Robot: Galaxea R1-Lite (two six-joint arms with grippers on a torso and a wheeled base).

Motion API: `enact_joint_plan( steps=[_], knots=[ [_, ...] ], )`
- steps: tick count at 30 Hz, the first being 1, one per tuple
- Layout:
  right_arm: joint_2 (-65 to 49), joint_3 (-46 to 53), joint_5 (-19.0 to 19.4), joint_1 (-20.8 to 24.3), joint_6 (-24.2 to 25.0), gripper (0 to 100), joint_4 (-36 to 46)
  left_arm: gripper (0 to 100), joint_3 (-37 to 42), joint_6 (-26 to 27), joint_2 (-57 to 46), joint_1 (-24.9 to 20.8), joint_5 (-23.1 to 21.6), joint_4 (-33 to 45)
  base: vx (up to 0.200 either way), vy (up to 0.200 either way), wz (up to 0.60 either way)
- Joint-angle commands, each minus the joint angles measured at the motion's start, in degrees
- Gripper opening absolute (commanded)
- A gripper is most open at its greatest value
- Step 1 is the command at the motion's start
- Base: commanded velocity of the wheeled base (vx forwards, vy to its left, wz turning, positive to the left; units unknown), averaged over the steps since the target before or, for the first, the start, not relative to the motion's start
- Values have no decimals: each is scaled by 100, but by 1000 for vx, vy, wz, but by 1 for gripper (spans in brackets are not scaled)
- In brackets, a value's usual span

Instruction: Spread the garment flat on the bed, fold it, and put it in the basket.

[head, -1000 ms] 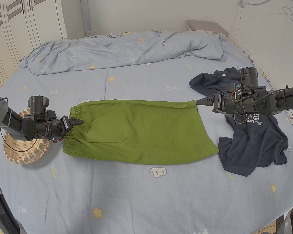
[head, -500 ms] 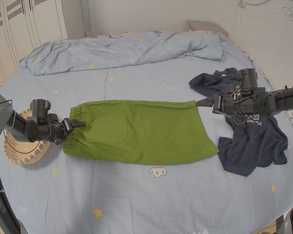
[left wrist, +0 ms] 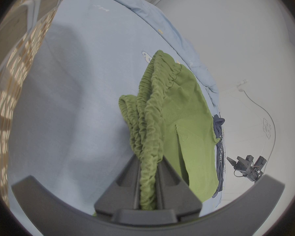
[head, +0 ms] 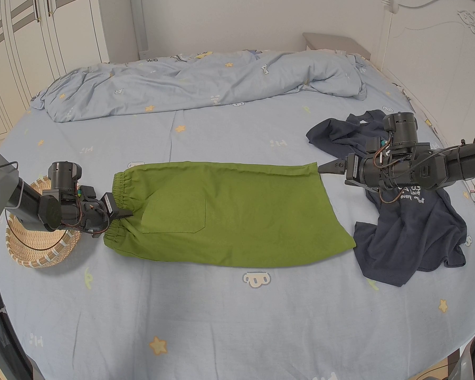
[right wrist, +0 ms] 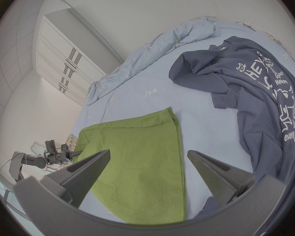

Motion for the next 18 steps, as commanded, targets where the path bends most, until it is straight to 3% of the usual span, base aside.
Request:
enact_joint_plan(
  steps=[1,9,11,13,18],
  knots=[
    [5,2,1,-6,-1,100,-2,0,-1,10,-120,13,28,-32,0,0,0],
    [5,-50,9,-190,78,100,508,0,17,-51,-665,-48,81,29,0,0,0],
    [14,-59,88,-322,78,100,631,0,17,-78,-814,-40,81,56,0,0,0],
    [23,-50,431,-383,78,100,798,0,17,-78,-911,-13,81,64,0,0,0],
    [295,-191,528,-340,87,100,974,0,25,-60,-867,-4,81,64,0,0,0]
  ],
)
